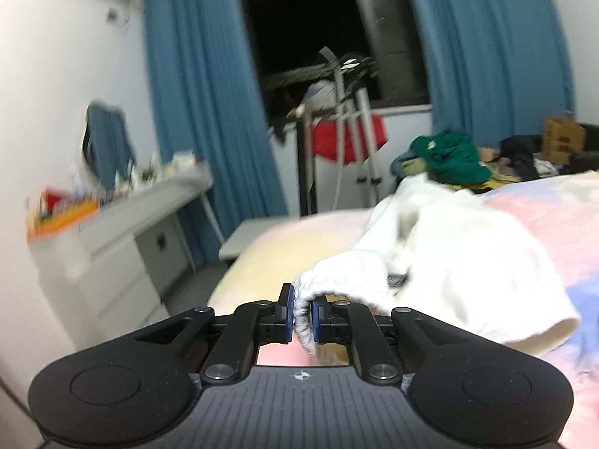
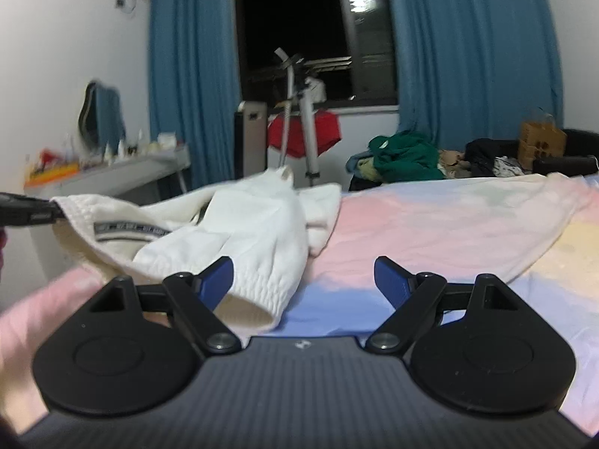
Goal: Fold clothes
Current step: 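Grasp the sweatpants cuff with the left gripper and lift it, then grasp the other cuff with the right gripper while the left gripper holds its cuff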
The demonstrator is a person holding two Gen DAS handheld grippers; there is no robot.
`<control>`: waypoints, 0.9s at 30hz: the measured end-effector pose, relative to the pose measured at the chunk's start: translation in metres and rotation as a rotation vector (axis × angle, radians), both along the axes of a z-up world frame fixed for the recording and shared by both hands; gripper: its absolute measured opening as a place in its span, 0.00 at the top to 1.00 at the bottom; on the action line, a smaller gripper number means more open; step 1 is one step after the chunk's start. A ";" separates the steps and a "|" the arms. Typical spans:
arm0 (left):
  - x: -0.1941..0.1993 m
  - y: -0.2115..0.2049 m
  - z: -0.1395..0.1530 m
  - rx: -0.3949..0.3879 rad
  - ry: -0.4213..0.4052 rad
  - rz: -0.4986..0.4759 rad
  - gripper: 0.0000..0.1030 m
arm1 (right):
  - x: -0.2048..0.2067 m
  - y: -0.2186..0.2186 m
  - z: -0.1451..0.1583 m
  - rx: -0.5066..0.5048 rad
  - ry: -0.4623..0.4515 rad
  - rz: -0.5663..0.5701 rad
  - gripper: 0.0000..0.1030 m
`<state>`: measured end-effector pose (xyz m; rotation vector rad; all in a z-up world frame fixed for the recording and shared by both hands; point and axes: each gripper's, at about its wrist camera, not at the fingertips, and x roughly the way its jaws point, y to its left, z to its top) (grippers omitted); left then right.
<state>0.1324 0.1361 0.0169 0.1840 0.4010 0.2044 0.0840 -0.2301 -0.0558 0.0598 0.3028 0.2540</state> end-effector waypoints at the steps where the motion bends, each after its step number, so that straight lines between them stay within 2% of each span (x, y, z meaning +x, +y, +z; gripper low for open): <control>1: -0.001 0.008 -0.001 -0.005 -0.001 0.001 0.88 | 0.004 0.004 -0.003 -0.009 0.024 0.013 0.19; 5: 0.004 0.027 -0.012 -0.048 0.034 0.011 0.83 | 0.021 0.014 -0.014 -0.002 0.115 0.046 0.19; 10: 0.003 0.034 -0.040 -0.032 0.098 0.008 0.79 | 0.042 0.030 -0.030 0.086 0.239 0.095 0.19; 15: -0.006 0.041 -0.057 -0.062 0.122 0.035 0.70 | 0.060 0.056 -0.044 0.086 0.300 0.134 0.19; 17: -0.007 0.045 -0.058 -0.073 0.124 0.044 0.67 | 0.068 0.067 -0.047 0.022 0.318 0.145 0.21; 18: -0.006 0.048 -0.059 -0.082 0.126 0.048 0.65 | 0.071 0.067 -0.046 0.014 0.310 0.138 0.26; 23: -0.003 0.054 -0.060 -0.095 0.136 0.059 0.64 | 0.109 0.066 -0.048 -0.047 0.312 0.091 0.28; 27: 0.001 0.057 -0.062 -0.103 0.143 0.067 0.63 | 0.128 0.070 -0.057 -0.071 0.274 0.105 0.40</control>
